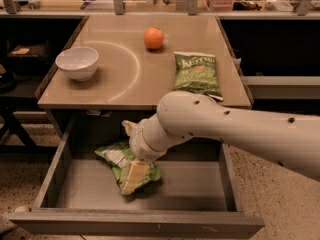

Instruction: Pick green rice chip bag from top drawer and place on counter

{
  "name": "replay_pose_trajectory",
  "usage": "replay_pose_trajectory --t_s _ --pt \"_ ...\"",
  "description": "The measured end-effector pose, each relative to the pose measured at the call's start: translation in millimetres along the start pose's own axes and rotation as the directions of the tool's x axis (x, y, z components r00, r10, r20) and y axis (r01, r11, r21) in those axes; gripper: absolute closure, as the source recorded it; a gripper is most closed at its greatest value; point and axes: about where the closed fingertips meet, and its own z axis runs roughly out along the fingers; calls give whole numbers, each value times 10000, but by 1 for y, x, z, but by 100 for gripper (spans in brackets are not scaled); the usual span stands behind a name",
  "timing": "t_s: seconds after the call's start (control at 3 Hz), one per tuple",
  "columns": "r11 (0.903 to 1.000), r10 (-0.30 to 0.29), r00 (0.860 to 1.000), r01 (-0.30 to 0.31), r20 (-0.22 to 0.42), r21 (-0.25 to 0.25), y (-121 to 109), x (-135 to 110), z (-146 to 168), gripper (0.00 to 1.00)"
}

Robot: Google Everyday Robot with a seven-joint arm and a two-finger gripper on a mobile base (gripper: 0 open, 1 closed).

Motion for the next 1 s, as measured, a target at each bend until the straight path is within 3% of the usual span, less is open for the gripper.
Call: replay_pose_trajectory --t_s 0.67,1.0 --pt "9999 -84 9999 85 72 -142 8 21 51 0" --pt "9997 -158 9998 155 -119 -194 6 42 62 0"
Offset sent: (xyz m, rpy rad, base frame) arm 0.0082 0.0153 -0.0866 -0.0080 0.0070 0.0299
